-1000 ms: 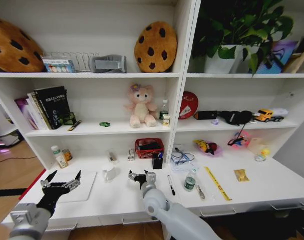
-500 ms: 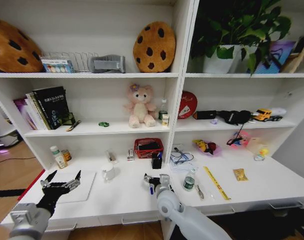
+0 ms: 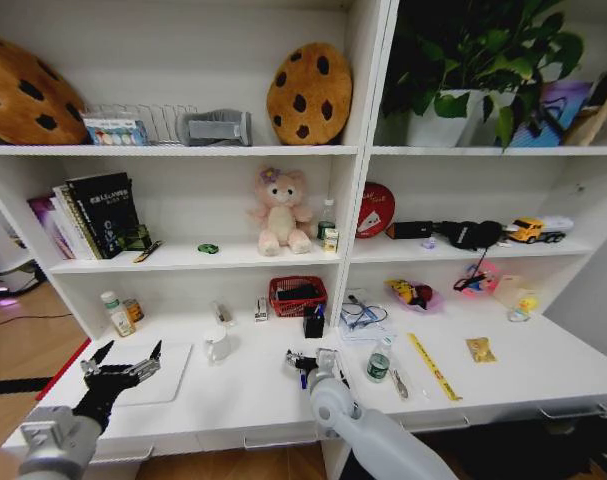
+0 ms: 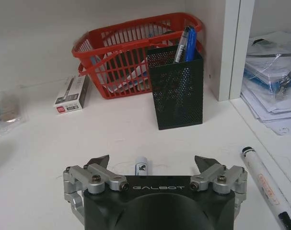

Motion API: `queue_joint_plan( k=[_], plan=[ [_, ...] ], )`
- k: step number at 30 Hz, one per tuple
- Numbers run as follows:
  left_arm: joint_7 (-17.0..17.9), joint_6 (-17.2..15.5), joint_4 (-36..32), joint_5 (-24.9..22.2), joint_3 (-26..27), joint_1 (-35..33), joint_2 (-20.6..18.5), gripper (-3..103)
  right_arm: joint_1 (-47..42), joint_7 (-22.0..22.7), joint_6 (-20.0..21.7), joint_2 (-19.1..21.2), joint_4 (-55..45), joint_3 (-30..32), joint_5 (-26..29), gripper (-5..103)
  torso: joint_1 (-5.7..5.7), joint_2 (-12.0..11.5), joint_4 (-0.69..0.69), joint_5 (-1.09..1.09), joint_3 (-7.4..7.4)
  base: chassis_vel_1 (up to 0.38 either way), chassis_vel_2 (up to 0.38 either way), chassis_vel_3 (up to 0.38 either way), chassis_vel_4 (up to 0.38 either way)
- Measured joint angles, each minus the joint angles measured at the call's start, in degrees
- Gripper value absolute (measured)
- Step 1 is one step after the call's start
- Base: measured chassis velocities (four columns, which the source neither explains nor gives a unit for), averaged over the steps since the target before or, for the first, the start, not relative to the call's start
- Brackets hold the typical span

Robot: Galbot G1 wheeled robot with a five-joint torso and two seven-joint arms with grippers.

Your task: Organize the objects on the table.

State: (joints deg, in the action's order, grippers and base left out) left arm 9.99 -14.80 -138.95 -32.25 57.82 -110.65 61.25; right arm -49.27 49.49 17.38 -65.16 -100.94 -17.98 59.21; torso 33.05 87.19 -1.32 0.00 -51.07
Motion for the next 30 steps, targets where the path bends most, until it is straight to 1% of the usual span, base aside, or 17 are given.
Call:
queue_joint_plan(
  k=[6, 10, 11, 13, 19, 20, 21, 23, 24, 26, 27, 29, 30],
  plan=[
    [0.00, 0.00, 0.00, 0.00, 0.00, 0.00, 0.00, 100, 0.56, -1.72, -0.10, -0.47, 2.48, 0.31, -0.37, 97, 0.00, 0.00, 0.00, 0.00, 0.00, 0.000, 0.000, 0.000, 0.000],
    [0.00, 0.00, 0.00, 0.00, 0.00, 0.00, 0.00, 100, 0.57, -1.92, -0.11, -0.98, 3.01, 0.33, -0.32, 95, 0.00, 0.00, 0.00, 0.00, 0.00, 0.000, 0.000, 0.000, 0.000],
    [0.00, 0.00, 0.00, 0.00, 0.00, 0.00, 0.00, 100, 0.54, -2.01, -0.11, -1.23, 3.19, 0.22, -0.32, 94, 0.00, 0.00, 0.01, 0.00, 0.00, 0.000, 0.000, 0.000, 0.000],
    [0.00, 0.00, 0.00, 0.00, 0.00, 0.01, 0.00, 100, 0.45, -2.38, -0.11, -1.49, 3.49, -0.13, -0.33, 85, 0.00, 0.00, 0.00, 0.00, 0.00, 0.000, 0.000, 0.000, 0.000],
    [0.00, 0.00, 0.00, 0.00, 0.00, 0.00, 0.00, 100, 0.45, -3.50, -0.18, -1.26, 4.21, -0.38, -0.86, 80, 0.00, 0.00, 0.00, -0.01, 0.00, 0.000, 0.000, 0.000, 0.000],
    [0.00, 0.00, 0.00, 0.00, 0.00, 0.01, 0.00, 100, 0.63, -3.66, -0.16, -1.27, 4.50, -0.45, -0.91, 76, 0.00, 0.01, 0.00, -0.01, 0.01, 0.000, 0.000, 0.000, 0.000],
    [0.00, 0.00, 0.00, 0.00, 0.00, 0.01, 0.00, 100, 0.63, -3.66, -0.16, -1.27, 4.50, -0.45, -0.91, 76, 0.00, 0.01, 0.00, -0.01, 0.01, 0.000, 0.000, 0.000, 0.000],
    [0.00, 0.00, 0.00, 0.00, 0.00, 0.00, 0.00, 100, 1.35, -3.97, -0.02, -1.36, 5.22, -0.95, -1.02, 65, -0.01, 0.01, 0.00, -0.01, 0.01, 0.000, 0.000, 0.000, 0.000],
    [0.00, 0.00, 0.00, 0.00, 0.00, 0.00, 0.00, 100, 1.35, -3.97, -0.02, -1.36, 5.22, -0.95, -1.02, 65, -0.01, 0.01, 0.00, -0.01, 0.01, 0.000, 0.000, 0.000, 0.000],
    [0.00, 0.00, 0.00, 0.00, 0.00, 0.00, 0.00, 100, 2.10, -4.24, 0.22, -1.52, 5.79, -1.42, -0.98, 54, 0.00, 0.00, 0.00, -0.01, 0.00, 0.000, 0.000, 0.000, 0.000],
    [0.00, 0.00, 0.00, 0.00, 0.00, 0.00, 0.00, 100, 2.10, -4.24, 0.22, -1.52, 5.79, -1.42, -0.98, 54, 0.00, 0.00, 0.00, -0.01, 0.00, 0.000, 0.000, 0.000, 0.000],
    [0.00, 0.00, 0.00, 0.00, 0.00, 0.00, 0.00, 100, 2.27, -4.19, 0.24, -1.71, 5.99, -1.56, -0.77, 43, 0.00, 0.00, 0.00, 0.00, 0.00, 0.000, 0.000, 0.000, 0.000],
    [0.00, 0.00, 0.00, 0.00, 0.00, 0.00, 0.00, 100, 2.25, -4.10, 0.19, -1.74, 5.99, -1.65, -0.66, 43, -0.01, 0.01, 0.00, 0.00, 0.00, 0.000, 0.000, 0.000, 0.000]
  ],
)
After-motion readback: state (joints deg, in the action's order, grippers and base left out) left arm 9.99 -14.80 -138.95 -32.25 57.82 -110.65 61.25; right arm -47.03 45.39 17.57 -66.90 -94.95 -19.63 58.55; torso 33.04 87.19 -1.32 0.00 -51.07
